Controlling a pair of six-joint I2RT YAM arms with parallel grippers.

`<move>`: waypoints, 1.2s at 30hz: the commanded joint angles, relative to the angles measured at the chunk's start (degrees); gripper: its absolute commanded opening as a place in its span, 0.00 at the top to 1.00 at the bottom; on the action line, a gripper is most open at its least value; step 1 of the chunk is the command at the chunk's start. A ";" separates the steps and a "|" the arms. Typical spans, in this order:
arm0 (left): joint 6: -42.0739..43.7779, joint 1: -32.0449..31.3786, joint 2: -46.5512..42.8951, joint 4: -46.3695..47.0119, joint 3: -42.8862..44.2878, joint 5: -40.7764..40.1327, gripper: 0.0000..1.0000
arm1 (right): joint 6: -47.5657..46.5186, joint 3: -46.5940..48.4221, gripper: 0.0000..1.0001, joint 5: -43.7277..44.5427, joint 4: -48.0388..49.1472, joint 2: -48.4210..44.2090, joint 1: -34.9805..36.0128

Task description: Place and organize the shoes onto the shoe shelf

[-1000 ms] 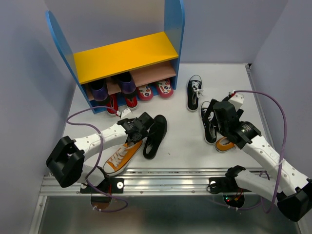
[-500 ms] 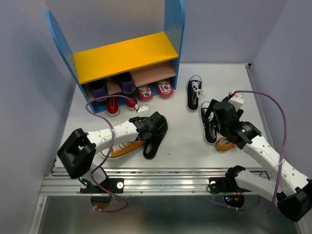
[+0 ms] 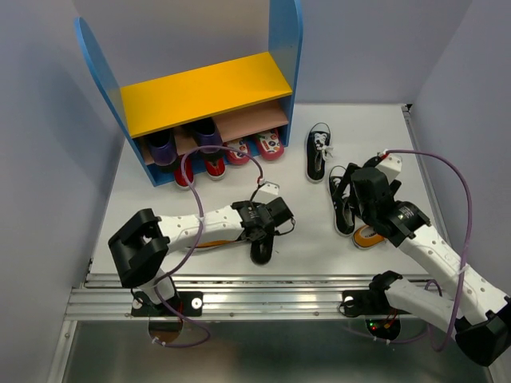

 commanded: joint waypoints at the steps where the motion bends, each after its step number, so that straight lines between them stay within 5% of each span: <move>1: -0.55 -0.07 -6.22 5.67 0.16 3.65 0.78 | -0.47 -0.56 0.00 2.05 1.73 -0.77 -0.20; 7: -8.70 1.08 -9.21 -0.12 4.10 0.67 0.10 | -0.03 -0.21 0.00 1.96 1.82 -1.56 -0.20; 10: -15.10 1.61 -10.27 -1.27 5.08 -0.13 0.11 | -0.64 0.05 0.00 1.96 1.73 -1.82 -0.20; 12: -20.47 1.79 -11.50 -1.80 4.82 -1.97 0.27 | -0.74 0.14 0.00 1.87 1.64 -2.17 -0.20; 14: -28.83 1.79 -12.03 -3.38 4.38 -2.77 0.33 | -0.74 -0.03 0.00 1.96 1.47 -2.44 -0.20; 20: -50.71 2.75 -8.61 -18.05 4.02 -3.47 0.33 | -1.52 0.32 0.00 1.61 1.47 -3.06 -0.20; 22: -56.78 2.75 -6.85 -22.54 5.25 -3.65 0.25 | -2.14 0.93 0.00 1.35 1.47 -2.53 -0.20; 28: -60.14 2.93 -7.28 -20.44 2.45 -1.63 0.18 | -2.76 1.99 0.00 1.44 1.38 -1.21 -0.20; 36: -57.68 8.73 -8.25 -15.34 -2.04 -0.04 0.33 | -1.88 2.34 0.00 0.82 1.47 -0.24 -0.20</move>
